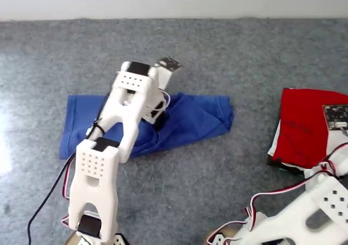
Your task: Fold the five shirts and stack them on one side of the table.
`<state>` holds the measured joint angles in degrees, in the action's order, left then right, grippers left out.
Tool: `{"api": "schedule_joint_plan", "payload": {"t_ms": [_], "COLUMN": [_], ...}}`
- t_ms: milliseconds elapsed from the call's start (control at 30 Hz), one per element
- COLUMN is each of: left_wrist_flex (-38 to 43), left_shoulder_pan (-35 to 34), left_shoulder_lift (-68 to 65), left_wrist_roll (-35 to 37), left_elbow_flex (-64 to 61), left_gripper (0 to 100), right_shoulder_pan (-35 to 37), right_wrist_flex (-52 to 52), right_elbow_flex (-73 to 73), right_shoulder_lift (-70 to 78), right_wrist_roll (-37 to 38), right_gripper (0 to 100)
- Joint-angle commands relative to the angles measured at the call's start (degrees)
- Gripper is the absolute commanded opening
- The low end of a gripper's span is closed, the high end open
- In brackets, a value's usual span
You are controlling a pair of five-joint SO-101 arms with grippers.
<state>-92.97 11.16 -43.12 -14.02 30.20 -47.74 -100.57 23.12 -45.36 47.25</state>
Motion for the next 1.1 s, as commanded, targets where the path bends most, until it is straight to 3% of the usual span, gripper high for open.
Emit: {"api": "schedule_joint_plan", "payload": {"t_ms": [0, 300, 700, 1067], "left_wrist_flex": [-1.58, -7.21, -7.47, -2.9], "left_shoulder_pan": [-2.9, -1.67, 11.16, 3.96], "left_shoulder_lift": [0.26, 1.41, 10.64, 2.02], "left_wrist_roll": [-0.26, 0.09, 2.11, 2.02], "left_elbow_flex": [4.09, 9.01, 5.49, 1.01], "left_gripper": [16, 16, 16, 16], "right_shoulder_pan": [-0.4, -0.4, -0.66, -0.4], "right_wrist_flex": [-1.8, -1.8, -1.8, -1.8], "right_elbow_flex": [-0.26, -0.26, -0.26, -0.26], "right_shoulder_lift": [-1.01, -1.01, -1.01, -1.01], "right_wrist_roll": [0.62, 0.62, 0.53, 0.35], "right_gripper": [0.9, 0.9, 0.9, 0.9]}}
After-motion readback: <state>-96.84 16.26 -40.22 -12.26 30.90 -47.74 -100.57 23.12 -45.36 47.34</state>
